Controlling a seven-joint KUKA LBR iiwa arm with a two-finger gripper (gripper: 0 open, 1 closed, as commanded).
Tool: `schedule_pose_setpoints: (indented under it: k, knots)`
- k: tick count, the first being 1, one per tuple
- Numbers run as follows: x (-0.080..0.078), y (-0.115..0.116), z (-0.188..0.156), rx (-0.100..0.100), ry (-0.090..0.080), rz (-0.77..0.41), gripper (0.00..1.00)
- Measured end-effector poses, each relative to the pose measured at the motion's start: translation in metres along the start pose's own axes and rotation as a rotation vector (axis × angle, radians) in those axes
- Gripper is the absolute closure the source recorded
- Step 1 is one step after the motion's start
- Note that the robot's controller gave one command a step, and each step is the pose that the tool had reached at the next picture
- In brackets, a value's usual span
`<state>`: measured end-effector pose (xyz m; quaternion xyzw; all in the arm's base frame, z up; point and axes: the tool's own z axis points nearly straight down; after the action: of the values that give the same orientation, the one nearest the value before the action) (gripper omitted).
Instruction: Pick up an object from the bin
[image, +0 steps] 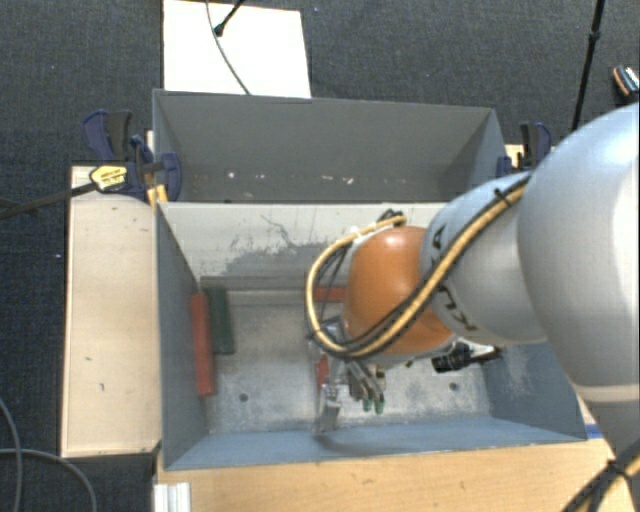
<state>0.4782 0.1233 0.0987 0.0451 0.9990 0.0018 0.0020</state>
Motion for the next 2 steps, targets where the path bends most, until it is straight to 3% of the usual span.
schedule_pose_setpoints:
  k: [1, 2]
  knots:
    - [-0.051, -0.054, 0.028, 0.004, -0.002, -0.137, 0.0]
    - [-0.021, 0.012, 0.027, 0.001, 0.005, 0.167, 0.0]
